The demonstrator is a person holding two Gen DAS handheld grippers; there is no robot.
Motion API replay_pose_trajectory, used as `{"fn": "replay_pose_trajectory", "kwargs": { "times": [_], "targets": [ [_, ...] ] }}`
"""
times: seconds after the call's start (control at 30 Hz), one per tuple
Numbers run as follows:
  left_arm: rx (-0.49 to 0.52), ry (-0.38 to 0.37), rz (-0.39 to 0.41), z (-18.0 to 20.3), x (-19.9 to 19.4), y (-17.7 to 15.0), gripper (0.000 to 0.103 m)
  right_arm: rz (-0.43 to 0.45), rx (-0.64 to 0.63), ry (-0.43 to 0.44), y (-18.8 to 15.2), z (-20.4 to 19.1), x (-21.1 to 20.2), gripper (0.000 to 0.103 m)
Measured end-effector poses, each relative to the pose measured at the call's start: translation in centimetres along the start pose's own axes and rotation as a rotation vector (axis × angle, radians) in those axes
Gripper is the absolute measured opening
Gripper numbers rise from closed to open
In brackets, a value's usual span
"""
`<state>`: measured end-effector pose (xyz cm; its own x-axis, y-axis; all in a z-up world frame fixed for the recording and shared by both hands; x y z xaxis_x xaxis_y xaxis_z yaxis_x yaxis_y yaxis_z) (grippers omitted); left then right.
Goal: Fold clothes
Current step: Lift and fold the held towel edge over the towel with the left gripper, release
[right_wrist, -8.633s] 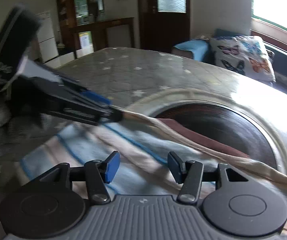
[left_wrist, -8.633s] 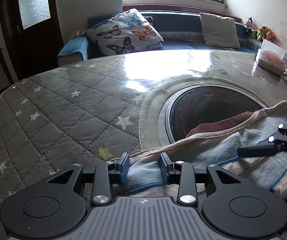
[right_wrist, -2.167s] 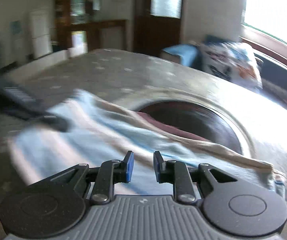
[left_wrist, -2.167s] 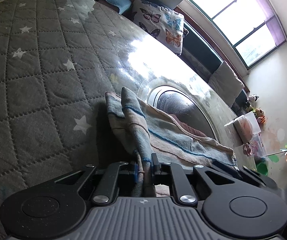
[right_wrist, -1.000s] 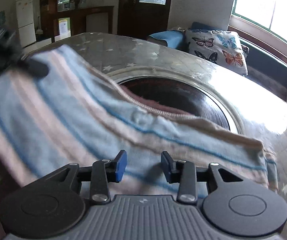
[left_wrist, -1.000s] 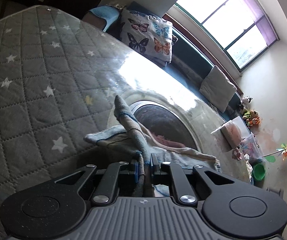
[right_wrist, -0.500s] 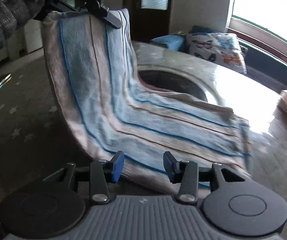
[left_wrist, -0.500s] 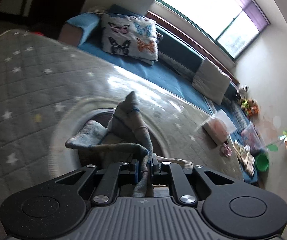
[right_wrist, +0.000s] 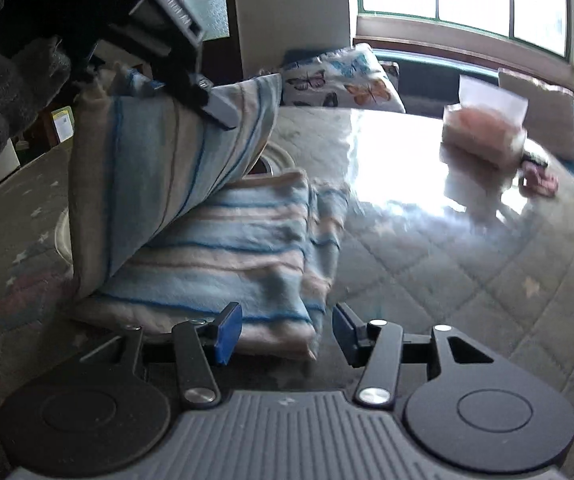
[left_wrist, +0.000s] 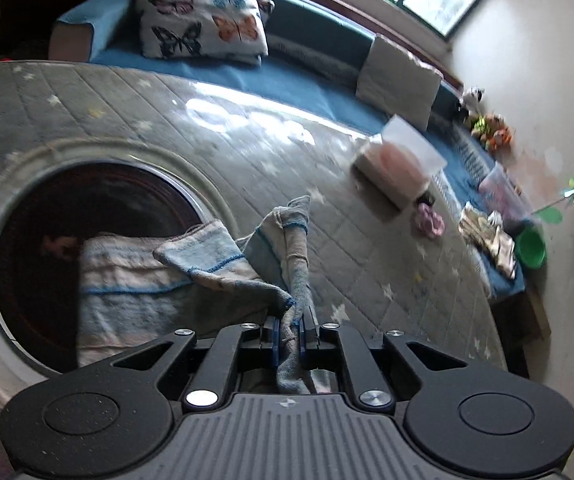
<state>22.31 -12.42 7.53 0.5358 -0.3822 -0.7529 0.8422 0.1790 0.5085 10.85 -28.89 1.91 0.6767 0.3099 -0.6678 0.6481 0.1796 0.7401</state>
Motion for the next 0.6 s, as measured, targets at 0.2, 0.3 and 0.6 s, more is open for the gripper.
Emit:
{"fn": "replay_pose_trajectory", "kwargs": {
  "times": [0.2, 0.3, 0.6],
  "targets": [
    [0.02, 0.02, -0.051, 2.2, 3.1, -0.9, 0.011, 0.009, 0.026, 0.031, -0.4, 0.8, 0.1, 0.052],
    [0.026, 0.015, -0.074, 2.5, 4.1, -1.3, 0.016, 0.012, 0.025, 0.039, -0.4, 0.9, 0.2, 0.053],
    [0.055, -0.037, -0.058, 2.2, 3.4, -2.1, 0.037, 0.013, 0.029, 0.036, -0.6, 1.7, -0.8, 0.056]
  ]
}}
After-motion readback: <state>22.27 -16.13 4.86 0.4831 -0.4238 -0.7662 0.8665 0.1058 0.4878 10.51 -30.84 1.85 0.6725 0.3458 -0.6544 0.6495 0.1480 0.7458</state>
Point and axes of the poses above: each gripper's, at about its wrist camera, not at the fingertips, and x roughly the way its jaws point, z to its right, y to its top, the point moved 3 cm from there along x, roughly the way its jaws point, and after that the axes turned 1 degree about -y, right-handed, at the moved point
